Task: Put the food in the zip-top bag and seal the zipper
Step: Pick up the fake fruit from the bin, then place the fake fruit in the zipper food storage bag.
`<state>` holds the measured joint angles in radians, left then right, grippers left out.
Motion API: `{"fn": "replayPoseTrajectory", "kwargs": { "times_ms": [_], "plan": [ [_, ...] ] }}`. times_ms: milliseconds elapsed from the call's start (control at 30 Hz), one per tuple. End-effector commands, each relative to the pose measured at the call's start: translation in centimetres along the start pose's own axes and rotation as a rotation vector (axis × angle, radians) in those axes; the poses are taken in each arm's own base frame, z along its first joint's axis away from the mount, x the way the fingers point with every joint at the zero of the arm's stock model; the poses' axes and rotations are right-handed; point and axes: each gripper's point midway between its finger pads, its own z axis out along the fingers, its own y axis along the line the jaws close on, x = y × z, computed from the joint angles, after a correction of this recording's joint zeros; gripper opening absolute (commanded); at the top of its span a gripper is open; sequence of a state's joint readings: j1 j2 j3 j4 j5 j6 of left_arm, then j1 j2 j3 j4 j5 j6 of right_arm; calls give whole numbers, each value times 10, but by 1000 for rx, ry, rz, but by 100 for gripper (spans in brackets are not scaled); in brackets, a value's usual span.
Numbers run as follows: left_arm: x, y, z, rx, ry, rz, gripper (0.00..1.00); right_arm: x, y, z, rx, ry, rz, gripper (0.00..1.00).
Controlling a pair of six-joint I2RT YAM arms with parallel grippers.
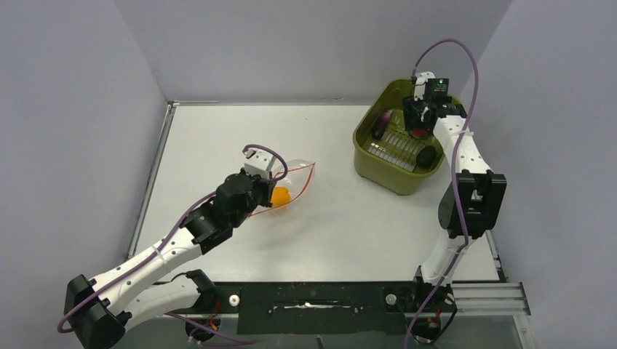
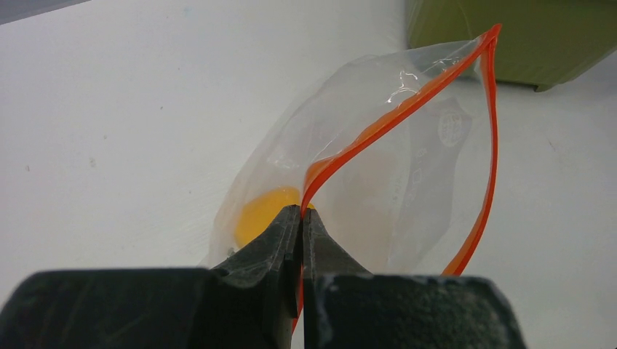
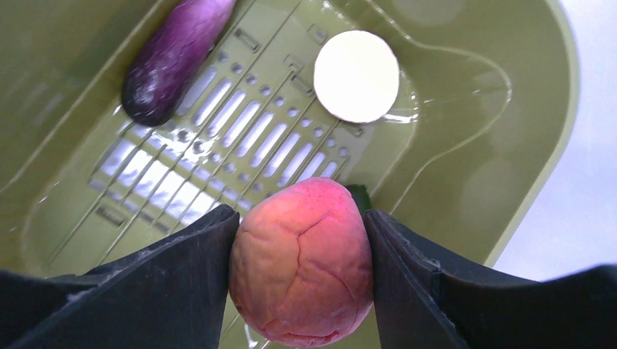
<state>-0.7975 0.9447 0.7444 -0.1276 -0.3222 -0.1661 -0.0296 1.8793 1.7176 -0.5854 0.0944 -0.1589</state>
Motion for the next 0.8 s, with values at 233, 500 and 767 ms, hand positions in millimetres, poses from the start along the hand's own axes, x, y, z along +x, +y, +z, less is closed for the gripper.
{"fn": "replayPoseTrajectory", "kwargs": {
  "times_ms": [233,500,767],
  "plan": [
    [-35,-17,-6,69,-74,-159,0,-14,47,-88,-106,-180,86,52],
    [-37,-28,-7,113,-44,-228,0,-12,90,-135,-187,-270,64,51],
    [-48,-41,-13,179,-61,-315,0,-14,127,-190,-311,-399,86,51]
  ]
}}
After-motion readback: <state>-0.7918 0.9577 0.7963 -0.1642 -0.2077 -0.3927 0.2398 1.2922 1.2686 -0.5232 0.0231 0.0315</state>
